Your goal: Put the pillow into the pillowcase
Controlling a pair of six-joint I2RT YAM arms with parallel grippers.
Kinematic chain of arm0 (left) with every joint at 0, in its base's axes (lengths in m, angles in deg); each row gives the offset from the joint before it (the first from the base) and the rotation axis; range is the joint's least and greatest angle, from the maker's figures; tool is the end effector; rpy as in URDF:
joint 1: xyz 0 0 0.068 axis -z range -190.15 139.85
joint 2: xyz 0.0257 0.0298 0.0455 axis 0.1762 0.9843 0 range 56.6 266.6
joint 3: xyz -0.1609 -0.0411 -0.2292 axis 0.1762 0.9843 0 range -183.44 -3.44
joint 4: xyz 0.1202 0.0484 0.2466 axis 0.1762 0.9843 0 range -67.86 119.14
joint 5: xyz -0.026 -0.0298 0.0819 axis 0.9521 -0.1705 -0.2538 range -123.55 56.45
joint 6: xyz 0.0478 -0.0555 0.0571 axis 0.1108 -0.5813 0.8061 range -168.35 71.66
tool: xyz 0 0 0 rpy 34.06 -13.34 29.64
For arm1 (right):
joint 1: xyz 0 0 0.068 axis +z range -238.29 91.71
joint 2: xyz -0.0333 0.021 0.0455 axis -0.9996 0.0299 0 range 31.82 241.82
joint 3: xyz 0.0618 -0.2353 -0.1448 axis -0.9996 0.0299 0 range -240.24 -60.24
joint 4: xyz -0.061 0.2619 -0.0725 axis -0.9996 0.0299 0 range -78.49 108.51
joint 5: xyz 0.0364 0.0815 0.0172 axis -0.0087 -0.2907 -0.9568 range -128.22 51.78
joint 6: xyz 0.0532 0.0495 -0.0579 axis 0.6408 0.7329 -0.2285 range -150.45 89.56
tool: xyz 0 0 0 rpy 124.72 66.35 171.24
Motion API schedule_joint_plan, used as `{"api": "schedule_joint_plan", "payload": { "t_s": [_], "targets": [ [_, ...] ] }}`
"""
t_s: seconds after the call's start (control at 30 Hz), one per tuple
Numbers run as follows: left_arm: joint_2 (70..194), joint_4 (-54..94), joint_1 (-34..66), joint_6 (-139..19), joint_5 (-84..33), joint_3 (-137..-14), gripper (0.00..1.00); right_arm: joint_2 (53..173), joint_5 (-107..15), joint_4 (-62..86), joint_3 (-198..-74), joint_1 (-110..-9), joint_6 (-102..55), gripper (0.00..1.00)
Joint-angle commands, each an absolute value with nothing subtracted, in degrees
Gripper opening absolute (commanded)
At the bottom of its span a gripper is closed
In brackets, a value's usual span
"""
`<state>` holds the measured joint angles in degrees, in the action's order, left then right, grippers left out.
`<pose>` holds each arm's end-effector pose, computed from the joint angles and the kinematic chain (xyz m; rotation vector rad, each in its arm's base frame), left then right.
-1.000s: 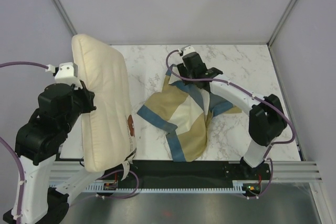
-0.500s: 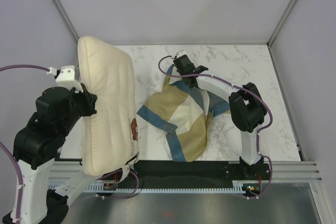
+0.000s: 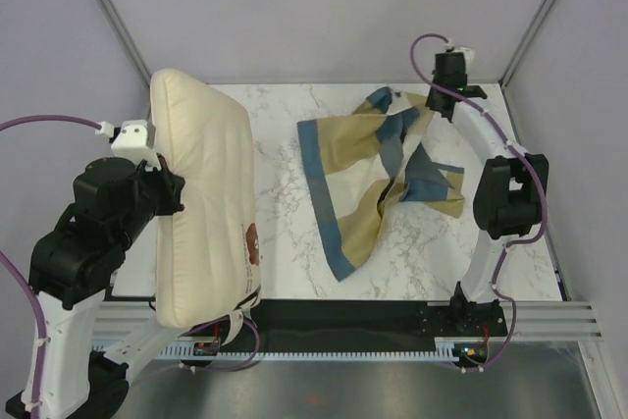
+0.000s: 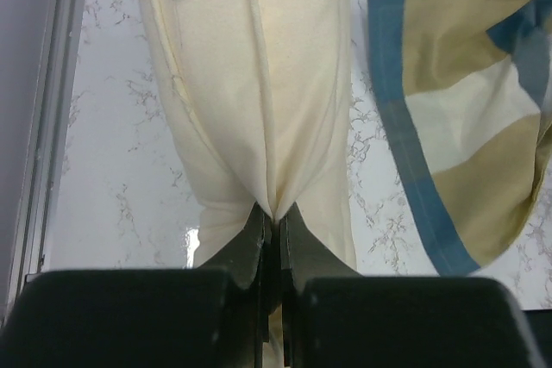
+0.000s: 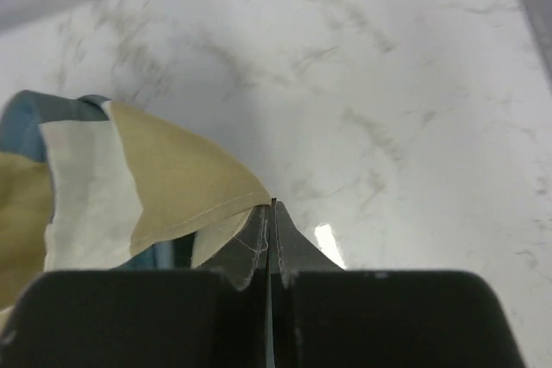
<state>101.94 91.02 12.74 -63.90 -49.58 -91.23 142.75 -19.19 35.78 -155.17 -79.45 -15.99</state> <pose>0.1186 -0.0251 0.4619 -0.0464 2.0153 -0.1427 0.5025 0.0505 0.2561 0.2818 2.2149 -0.1571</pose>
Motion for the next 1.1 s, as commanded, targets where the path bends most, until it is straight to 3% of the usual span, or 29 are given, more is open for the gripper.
{"api": "schedule_joint_plan", "payload": {
  "t_s": [0.0,0.03,0.07,0.1,0.13,0.17,0.2,0.37,0.63,0.9,1.07],
  "targets": [
    [102.83,84.19,12.7,-61.18,-48.06,-94.23,0.02,142.55,-21.69,34.71,-161.65,-84.68,-7.86,0.0],
    [102.92,84.19,12.7,-61.09,-47.79,-94.06,0.02,143.52,-20.91,34.97,-163.49,-84.86,-7.94,0.03],
    [103.0,84.19,12.7,-61.18,-47.44,-93.97,0.02,145.7,-20.38,36.02,-168.12,-84.86,-8.12,0.22],
    [103.09,84.1,12.7,-61.26,-47.35,-93.71,0.02,146.77,-20.46,38.29,-170.43,-84.77,-8.21,0.44],
    [103.01,84.19,12.7,-61.44,-47.35,-93.18,0.02,147.65,-20.46,39.54,-172.45,-84.77,-8.21,0.79],
    [102.92,84.1,12.7,-61.79,-47.26,-92.91,0.02,148.35,-20.2,41.55,-174.91,-84.77,-7.77,0.91],
    [102.66,84.01,12.7,-61.88,-47.26,-92.56,0.02,148.01,-20.9,41.83,-174.85,-84.77,-7.86,0.94],
    [102.22,83.22,12.7,-62.76,-46.3,-91.25,0.02,139.6,-28.45,40.78,-163.38,-80.56,-12.94,0.93],
    [100.38,81.38,12.7,-63.55,-43.4,-88.7,0.02,131.76,-30.22,35.95,-140.34,-66.43,-15.42,0.88],
    [98.0,81.64,12.7,-63.55,-43.48,-87.99,0.02,135.08,-29.6,31.02,-132.13,-57.62,-13.4,0.8],
    [97.64,81.9,12.7,-63.64,-43.31,-87.81,0.02,134.65,-32.06,27.25,-128.0,-55.07,-11.73,0.84]
  ]
}}
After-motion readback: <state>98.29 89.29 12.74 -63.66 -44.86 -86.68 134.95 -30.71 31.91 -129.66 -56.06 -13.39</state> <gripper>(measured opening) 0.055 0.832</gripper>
